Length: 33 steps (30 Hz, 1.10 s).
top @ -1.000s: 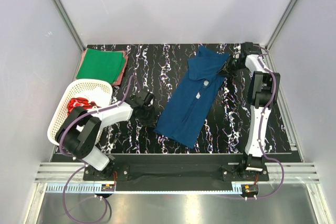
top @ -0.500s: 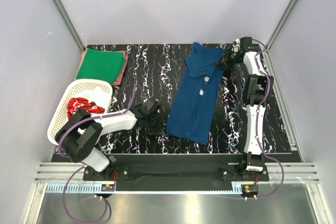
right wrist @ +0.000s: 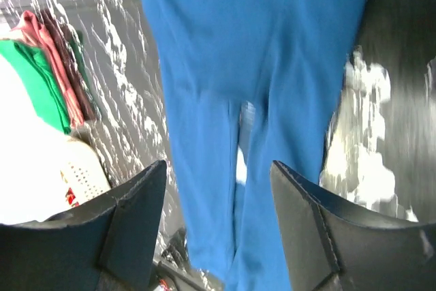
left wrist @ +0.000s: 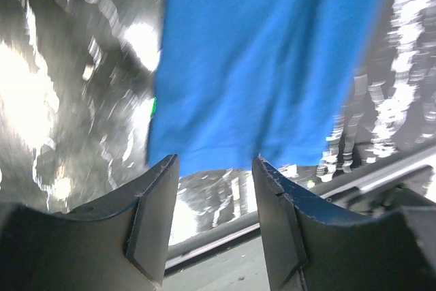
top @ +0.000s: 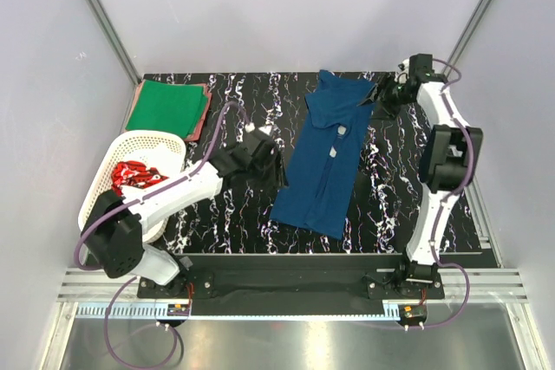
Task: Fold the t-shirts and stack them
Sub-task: Fold the tshirt
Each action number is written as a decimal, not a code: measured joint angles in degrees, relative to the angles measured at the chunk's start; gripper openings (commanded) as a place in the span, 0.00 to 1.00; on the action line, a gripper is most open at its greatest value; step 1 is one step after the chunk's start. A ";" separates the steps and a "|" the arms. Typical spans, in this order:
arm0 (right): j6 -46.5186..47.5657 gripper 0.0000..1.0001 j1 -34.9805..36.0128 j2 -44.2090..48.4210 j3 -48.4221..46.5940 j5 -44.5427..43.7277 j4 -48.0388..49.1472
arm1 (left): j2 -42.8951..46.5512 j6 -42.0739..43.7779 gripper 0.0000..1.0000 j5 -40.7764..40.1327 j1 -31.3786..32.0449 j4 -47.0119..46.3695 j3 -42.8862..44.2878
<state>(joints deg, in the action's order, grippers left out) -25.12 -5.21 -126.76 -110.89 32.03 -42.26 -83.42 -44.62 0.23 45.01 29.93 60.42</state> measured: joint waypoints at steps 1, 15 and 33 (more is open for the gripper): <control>-0.33 0.70 0.02 3.23 3.02 -0.76 -0.22 | 0.09 1.05 0.52 0.11 0.00 0.00 1.57; -6.29 0.62 10.10 37.51 58.16 -9.18 2.60 | -11.74 6.99 0.52 11.56 3.96 -7.32 6.95; -20.28 0.49 21.88 55.98 78.31 -13.55 6.10 | -15.80 7.34 0.49 13.20 8.44 -10.62 3.21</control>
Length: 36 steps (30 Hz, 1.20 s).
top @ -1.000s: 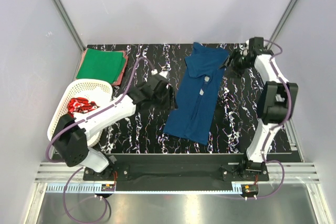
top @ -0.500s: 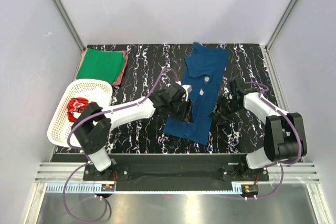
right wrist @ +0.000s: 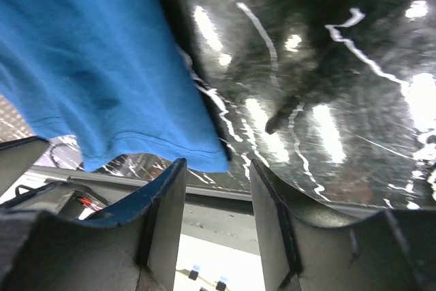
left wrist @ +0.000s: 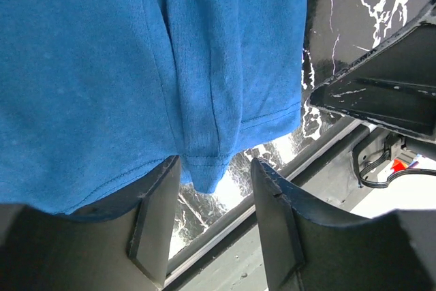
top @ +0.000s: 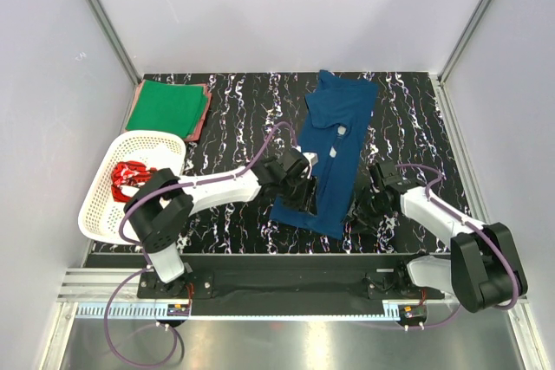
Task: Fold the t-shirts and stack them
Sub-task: Fold the tshirt
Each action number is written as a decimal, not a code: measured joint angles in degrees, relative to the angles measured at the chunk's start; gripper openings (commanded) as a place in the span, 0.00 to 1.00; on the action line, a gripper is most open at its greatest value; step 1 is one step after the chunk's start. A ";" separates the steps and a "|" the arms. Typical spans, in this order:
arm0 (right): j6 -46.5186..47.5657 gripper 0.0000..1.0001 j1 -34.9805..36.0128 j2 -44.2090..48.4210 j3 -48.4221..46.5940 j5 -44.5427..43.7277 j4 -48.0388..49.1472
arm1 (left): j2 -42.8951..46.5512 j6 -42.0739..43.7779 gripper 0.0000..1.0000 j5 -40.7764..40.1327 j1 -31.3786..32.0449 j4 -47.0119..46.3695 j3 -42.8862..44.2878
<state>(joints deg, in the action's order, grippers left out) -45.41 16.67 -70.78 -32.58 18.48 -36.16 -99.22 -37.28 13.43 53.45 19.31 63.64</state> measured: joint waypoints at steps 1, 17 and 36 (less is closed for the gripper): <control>-0.55 0.48 0.44 0.31 0.11 -0.04 0.57 | -0.09 0.00 0.49 0.09 0.00 -0.20 -0.15; -4.48 0.26 6.86 -3.54 0.20 -4.98 2.34 | -0.13 -1.64 0.46 1.62 1.51 -3.82 -5.35; -5.44 0.00 7.08 4.15 1.22 -8.90 -1.88 | 2.10 -9.62 0.03 0.42 1.79 -4.70 -10.67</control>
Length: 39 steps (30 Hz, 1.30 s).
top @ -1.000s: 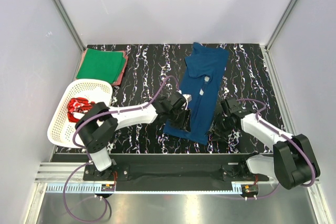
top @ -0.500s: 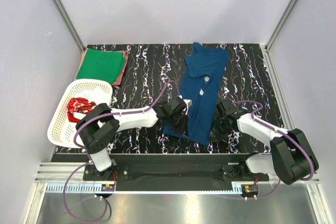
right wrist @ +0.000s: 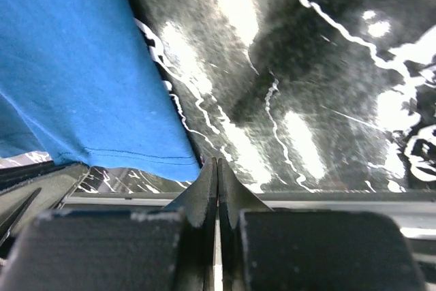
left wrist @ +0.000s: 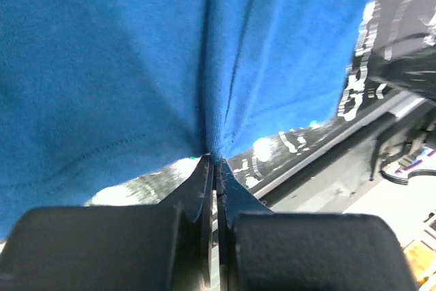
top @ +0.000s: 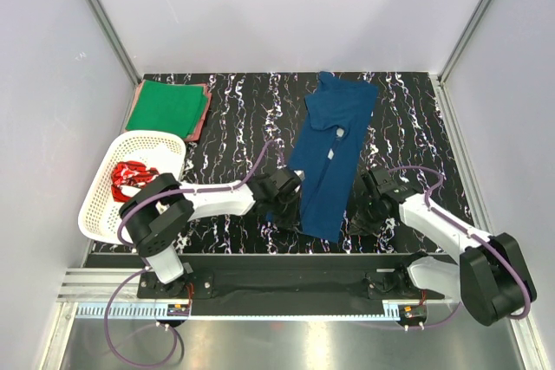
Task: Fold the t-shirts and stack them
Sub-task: Fold the tshirt
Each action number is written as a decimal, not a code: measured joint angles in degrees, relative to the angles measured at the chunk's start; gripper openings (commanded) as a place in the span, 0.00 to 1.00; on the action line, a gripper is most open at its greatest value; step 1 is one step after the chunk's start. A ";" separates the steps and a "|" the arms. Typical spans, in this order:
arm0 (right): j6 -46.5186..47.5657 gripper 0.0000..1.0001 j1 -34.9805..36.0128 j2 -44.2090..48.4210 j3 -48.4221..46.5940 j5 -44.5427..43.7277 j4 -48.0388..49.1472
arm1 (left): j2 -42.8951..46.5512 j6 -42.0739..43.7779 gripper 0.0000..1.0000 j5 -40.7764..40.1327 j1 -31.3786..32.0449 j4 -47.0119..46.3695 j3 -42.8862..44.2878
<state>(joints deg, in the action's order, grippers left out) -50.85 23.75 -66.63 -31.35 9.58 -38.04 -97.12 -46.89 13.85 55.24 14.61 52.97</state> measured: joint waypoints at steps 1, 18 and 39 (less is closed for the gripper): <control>0.00 0.00 0.00 0.48 0.00 -0.15 -0.44 | 0.00 -0.37 0.06 0.00 0.02 0.02 -0.44; 2.10 0.08 0.15 -7.63 -7.23 0.76 3.69 | 3.54 -0.15 0.40 -2.69 0.94 10.03 6.12; 3.91 0.04 0.26 -16.52 -7.98 0.66 8.28 | 9.20 8.74 0.47 -5.07 -14.60 7.21 -6.14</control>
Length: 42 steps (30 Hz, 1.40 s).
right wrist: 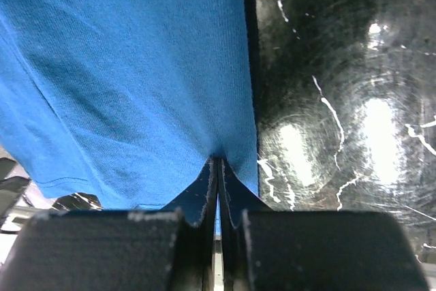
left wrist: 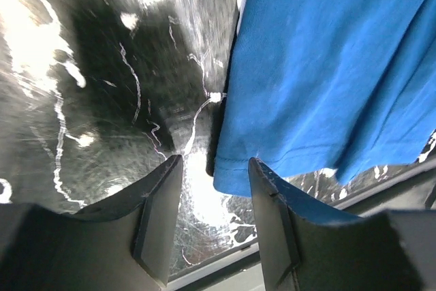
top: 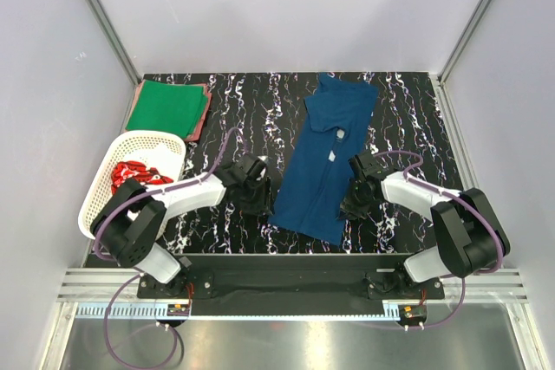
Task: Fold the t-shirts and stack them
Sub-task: Fold the tshirt
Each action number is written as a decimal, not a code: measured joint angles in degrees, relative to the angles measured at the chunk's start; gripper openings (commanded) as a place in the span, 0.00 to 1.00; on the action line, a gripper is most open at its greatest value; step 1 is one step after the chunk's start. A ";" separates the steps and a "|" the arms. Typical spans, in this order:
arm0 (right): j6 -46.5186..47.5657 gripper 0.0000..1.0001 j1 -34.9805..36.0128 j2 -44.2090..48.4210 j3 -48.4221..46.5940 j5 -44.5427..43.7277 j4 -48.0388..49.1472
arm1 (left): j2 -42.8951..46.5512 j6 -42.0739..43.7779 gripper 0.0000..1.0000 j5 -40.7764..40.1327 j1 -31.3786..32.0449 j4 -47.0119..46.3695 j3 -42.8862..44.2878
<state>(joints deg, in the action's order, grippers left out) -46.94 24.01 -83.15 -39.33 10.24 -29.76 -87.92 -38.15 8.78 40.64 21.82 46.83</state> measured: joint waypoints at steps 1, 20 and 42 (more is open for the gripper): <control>0.00 0.04 0.00 0.00 -0.07 -0.11 -0.33 | 0.00 0.07 0.43 0.59 0.26 -0.68 -0.87; 4.74 0.15 -0.42 -0.70 -19.96 -4.48 -13.38 | 2.38 -6.25 0.00 5.20 8.11 -14.16 -10.25; 10.88 0.00 -11.80 -62.47 -92.02 0.57 2.69 | 6.99 -10.34 0.17 4.87 9.25 -14.49 -14.71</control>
<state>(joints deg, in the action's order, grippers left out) -36.05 12.21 -145.62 -131.35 10.81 -27.07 -80.93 -48.49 13.65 49.89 7.33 32.12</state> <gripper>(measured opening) 0.011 0.012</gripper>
